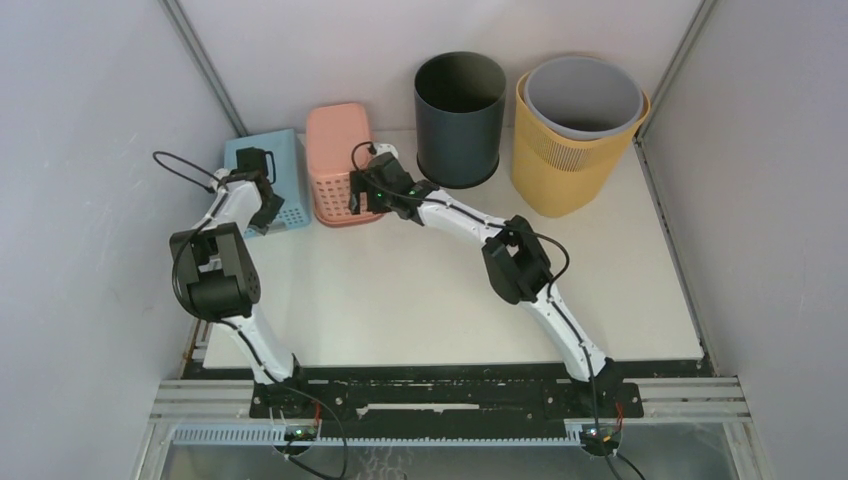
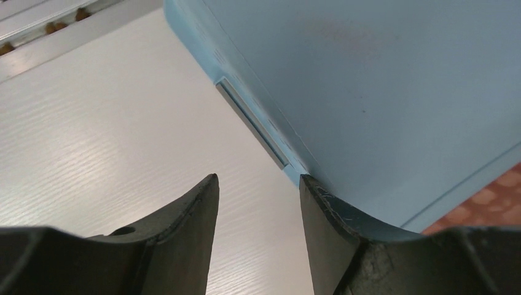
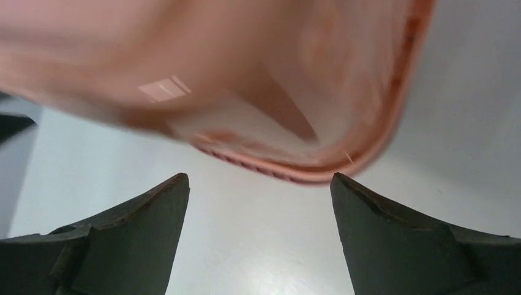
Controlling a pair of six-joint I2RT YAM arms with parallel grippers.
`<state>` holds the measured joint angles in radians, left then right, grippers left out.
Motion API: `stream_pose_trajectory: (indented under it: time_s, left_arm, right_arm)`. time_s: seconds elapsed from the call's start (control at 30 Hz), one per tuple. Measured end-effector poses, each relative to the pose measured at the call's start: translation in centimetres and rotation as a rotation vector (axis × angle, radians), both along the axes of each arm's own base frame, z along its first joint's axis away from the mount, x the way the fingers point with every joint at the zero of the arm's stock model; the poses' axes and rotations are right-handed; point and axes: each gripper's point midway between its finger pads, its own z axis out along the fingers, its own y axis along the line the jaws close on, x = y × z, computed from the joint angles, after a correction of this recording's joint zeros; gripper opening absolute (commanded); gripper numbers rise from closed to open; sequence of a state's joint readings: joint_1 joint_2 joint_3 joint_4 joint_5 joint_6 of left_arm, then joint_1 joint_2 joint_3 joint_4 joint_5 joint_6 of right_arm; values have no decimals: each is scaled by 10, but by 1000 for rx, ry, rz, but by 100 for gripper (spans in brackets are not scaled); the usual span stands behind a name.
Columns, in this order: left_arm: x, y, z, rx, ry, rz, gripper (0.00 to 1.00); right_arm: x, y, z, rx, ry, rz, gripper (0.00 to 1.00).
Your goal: Turn the large container upside down
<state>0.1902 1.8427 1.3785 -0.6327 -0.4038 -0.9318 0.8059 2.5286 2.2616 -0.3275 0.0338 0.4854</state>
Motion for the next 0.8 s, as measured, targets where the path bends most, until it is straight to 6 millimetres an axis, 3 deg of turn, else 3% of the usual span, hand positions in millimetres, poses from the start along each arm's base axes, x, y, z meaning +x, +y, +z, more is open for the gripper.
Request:
stream_pose_trajectory:
  time_s: [0.07, 0.13, 0.23, 0.33, 0.43, 0.53, 0.63, 0.7, 0.8]
  left_arm:
    - [6, 2, 3, 1, -24, -10, 55]
    - [11, 4, 4, -1, -38, -19, 55]
    - [18, 9, 7, -8, -63, -30, 55]
    - [25, 7, 13, -16, -99, -59, 58]
    - [29, -5, 36, 4, -154, -127, 62]
    - [29, -32, 75, 29, -242, -228, 66]
    - [28, -61, 123, 50, -363, -333, 70]
    - [21, -78, 152, 69, -439, -396, 74]
    - [8, -103, 178, 87, -518, -482, 84]
  right_arm:
    - [-5, -13, -8, -28, 17, 11, 93]
    - [-23, -28, -14, -68, 42, 33, 93]
    - [-63, -45, 2, -108, 47, 93, 94]
    - [-91, -59, 62, -80, -27, 137, 93]
    - [-114, -81, 156, 8, -159, 161, 92]
    - [-112, -130, 247, 94, -311, 103, 91]
    - [-93, -203, 301, 121, -410, -38, 90]
    - [-77, -243, 312, 115, -429, -128, 89]
    - [-50, -291, 302, 76, -413, -240, 89]
